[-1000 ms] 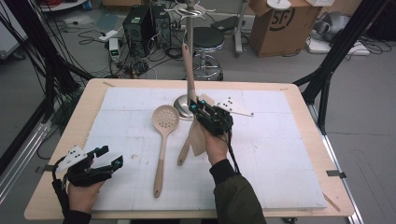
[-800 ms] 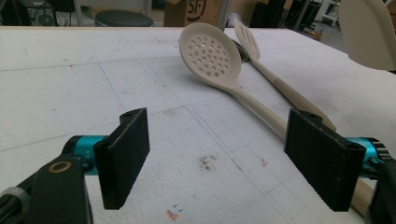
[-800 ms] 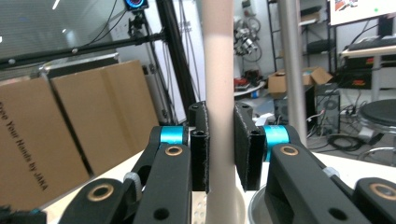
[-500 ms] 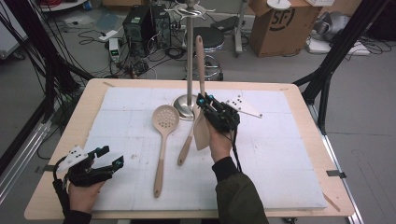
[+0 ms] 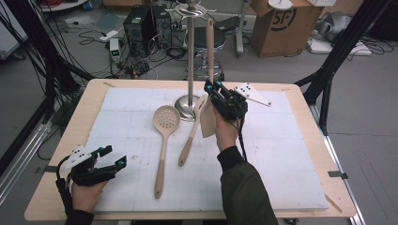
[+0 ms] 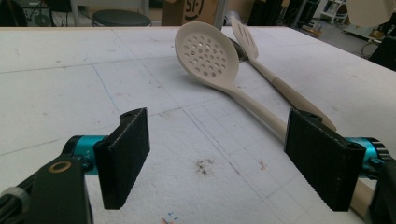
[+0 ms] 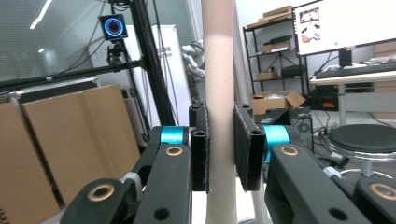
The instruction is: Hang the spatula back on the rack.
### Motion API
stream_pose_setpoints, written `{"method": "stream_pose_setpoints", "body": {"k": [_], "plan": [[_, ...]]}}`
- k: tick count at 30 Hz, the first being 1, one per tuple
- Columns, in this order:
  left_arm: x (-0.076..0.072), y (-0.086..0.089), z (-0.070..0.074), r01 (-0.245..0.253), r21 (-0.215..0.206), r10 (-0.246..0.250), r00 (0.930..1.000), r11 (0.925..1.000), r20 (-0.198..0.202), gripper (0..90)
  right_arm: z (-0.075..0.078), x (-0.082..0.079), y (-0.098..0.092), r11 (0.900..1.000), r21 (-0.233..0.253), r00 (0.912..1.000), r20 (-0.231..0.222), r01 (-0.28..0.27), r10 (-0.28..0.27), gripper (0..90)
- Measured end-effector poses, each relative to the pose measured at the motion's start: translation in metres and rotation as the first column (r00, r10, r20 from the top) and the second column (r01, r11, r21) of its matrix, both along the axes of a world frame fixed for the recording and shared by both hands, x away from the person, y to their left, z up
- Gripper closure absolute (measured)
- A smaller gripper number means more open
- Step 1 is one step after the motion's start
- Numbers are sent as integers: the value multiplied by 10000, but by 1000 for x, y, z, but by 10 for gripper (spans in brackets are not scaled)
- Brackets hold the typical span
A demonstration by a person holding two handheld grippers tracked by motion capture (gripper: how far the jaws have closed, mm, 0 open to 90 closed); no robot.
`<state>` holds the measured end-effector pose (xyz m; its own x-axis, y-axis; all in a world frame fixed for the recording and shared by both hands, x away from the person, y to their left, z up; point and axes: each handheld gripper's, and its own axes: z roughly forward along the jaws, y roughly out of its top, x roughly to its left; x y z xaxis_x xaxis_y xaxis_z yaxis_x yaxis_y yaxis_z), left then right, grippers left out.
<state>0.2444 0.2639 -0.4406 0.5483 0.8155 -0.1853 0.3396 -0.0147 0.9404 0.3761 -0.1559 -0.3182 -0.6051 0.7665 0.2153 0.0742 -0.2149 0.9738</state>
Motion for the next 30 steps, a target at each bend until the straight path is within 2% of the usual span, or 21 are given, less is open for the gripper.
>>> {"method": "stream_pose_setpoints", "body": {"k": [7, 10, 17, 26, 30], "plan": [[2, -5, 2, 182, -71, -181, 9998, 9998, 87, 230, 5, 12, -1, 10000, -44, 10000, 38, -20, 20, 787], [3, -7, 1, 207, -68, -206, 9998, 9998, 79, 230, 2, 16, -2, 10000, -66, 9999, -116, -8, 7, 787], [3, -7, 1, 195, -59, -194, 9998, 9998, 93, 230, -3, 24, -3, 9997, -123, 9997, -132, -203, 201, 787], [4, -7, 1, 214, -56, -213, 9997, 9998, 99, 230, -5, 26, 5, 9995, -211, 9996, -109, -253, 250, 787], [4, -6, 1, 242, -65, -241, 9997, 9997, 86, 231, -2, 28, 15, 9979, -507, 9992, -75, -396, 392, 786]]}}
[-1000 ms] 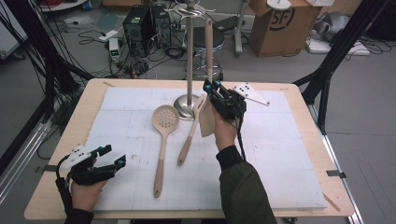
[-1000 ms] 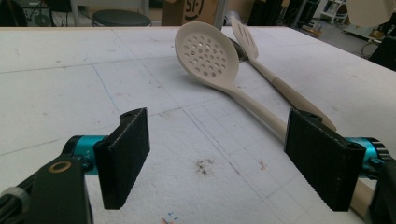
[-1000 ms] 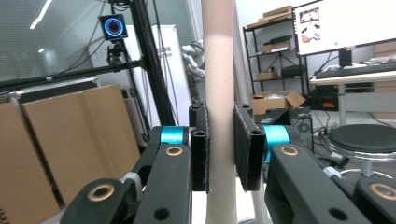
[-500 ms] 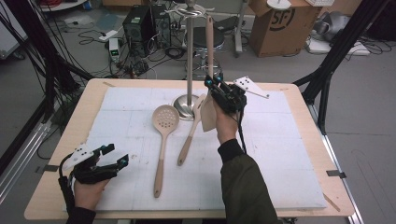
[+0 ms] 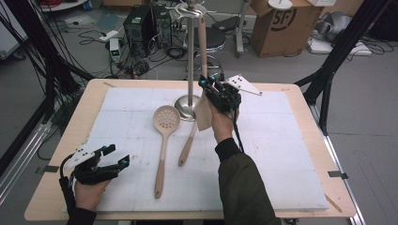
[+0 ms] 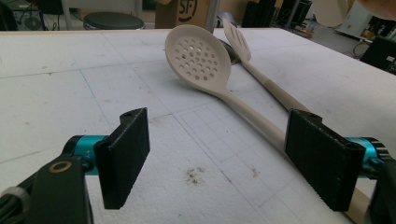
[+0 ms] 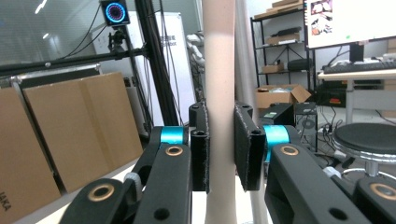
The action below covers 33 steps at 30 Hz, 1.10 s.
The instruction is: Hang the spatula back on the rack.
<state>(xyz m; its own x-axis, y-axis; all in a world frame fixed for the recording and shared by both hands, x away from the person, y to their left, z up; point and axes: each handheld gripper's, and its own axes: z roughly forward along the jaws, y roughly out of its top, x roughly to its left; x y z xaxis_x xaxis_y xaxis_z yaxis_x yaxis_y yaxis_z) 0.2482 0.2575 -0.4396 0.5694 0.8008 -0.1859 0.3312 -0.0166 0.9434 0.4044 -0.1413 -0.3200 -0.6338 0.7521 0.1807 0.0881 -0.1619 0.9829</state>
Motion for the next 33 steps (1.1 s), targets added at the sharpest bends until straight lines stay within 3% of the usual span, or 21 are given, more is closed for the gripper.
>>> {"method": "stream_pose_setpoints", "body": {"k": [8, 13, 20, 23, 27, 33], "plan": [[-1, 0, 0, 12, -25, -12, 10000, 10000, 17, 231, -6, 3, 8, 9994, -257, 9998, -22, 218, -218, 775], [-1, 1, -1, -8, -39, 8, 10000, 10000, 11, 230, -9, 8, 5, 9989, -384, 9990, -370, 253, -267, 606], [-2, 2, 0, -23, -82, 23, 10000, 10000, 40, 230, -5, 6, -4, 9988, 446, 9996, -188, 196, -188, 549], [-1, 1, -1, 60, -147, -60, 10000, 9999, 26, 231, -2, 5, -10, 9921, 1198, 9993, -52, 368, -365, 556], [-1, 0, -1, 94, -209, -93, 9999, 9997, 40, 231, 8, 0, -16, 9837, 1706, 9978, 236, 563, -612, 556], [-2, -1, -1, 132, -220, -130, 9999, 9997, 57, 231, 32, -3, -18, 9820, 1782, 9950, 667, 620, -749, 553]]}}
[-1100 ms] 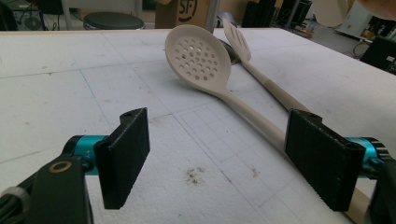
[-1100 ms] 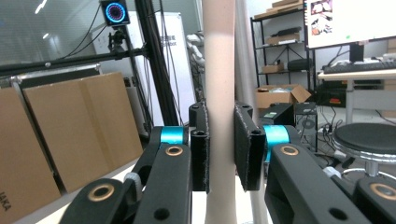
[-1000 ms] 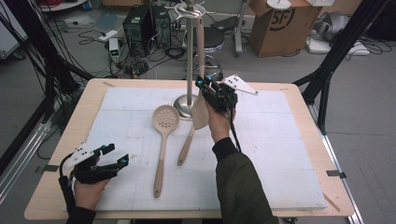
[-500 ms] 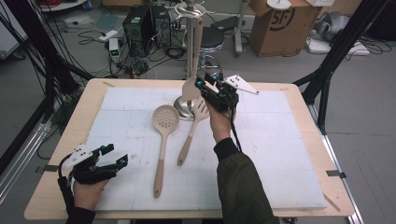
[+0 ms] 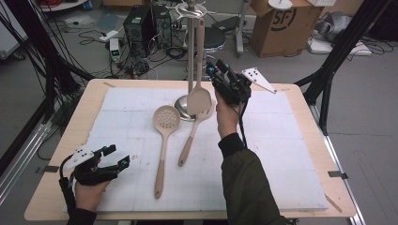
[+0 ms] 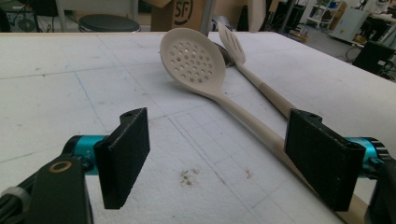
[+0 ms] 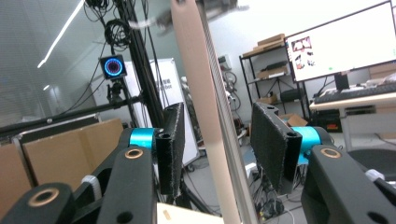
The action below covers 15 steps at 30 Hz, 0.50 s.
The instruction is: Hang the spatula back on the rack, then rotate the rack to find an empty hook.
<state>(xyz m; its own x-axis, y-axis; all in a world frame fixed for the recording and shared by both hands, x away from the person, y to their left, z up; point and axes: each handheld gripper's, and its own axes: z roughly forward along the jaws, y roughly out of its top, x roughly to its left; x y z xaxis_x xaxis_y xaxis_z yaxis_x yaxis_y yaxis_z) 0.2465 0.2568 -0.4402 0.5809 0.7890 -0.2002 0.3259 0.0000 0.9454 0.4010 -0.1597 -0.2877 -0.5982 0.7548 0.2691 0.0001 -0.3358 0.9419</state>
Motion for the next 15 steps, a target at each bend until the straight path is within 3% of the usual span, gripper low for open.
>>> {"method": "stream_pose_setpoints", "body": {"k": [10, 15], "plan": [[0, 3, -1, -94, -25, 94, 10000, 10000, 1, 231, 24, 5, 0, 9999, 161, 9995, 309, -8, 3, 553], [1, 3, -1, -73, -17, 73, 10000, 10000, -36, 231, 39, 13, -4, 9984, 571, 9995, 312, -28, 10, 588]]}}
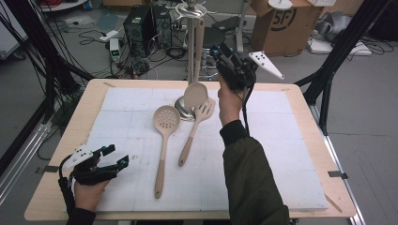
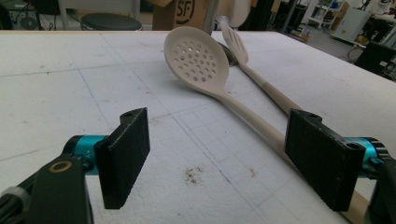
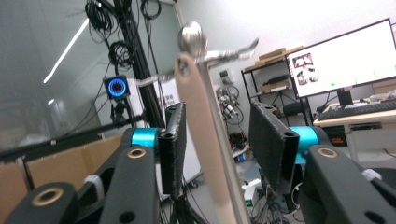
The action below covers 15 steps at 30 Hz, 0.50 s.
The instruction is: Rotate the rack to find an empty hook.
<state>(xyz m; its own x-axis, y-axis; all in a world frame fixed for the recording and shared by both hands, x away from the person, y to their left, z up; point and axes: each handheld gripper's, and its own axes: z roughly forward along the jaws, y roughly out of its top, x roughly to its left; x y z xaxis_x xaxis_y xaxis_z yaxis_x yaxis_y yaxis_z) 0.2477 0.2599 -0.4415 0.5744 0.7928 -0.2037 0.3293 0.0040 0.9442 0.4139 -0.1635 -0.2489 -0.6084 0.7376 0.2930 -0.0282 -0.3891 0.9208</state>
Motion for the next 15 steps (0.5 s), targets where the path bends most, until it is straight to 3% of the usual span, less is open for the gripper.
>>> {"method": "stream_pose_setpoints", "body": {"k": [1, 7, 15], "plan": [[0, 0, 0, 28, 20, -28, 10000, 10000, -18, 231, 2, 2, 0, 10000, 26, 10000, 43, -46, 46, 654], [0, 0, -1, -10, -68, 10, 10000, 10000, -5, 231, 11, 12, 3, 9995, 117, 9995, 99, -297, 296, 856], [0, 0, -1, 44, -112, -44, 10000, 9999, -13, 231, 19, 22, 15, 9986, 72, 9984, 211, -530, 528, 897]]}}
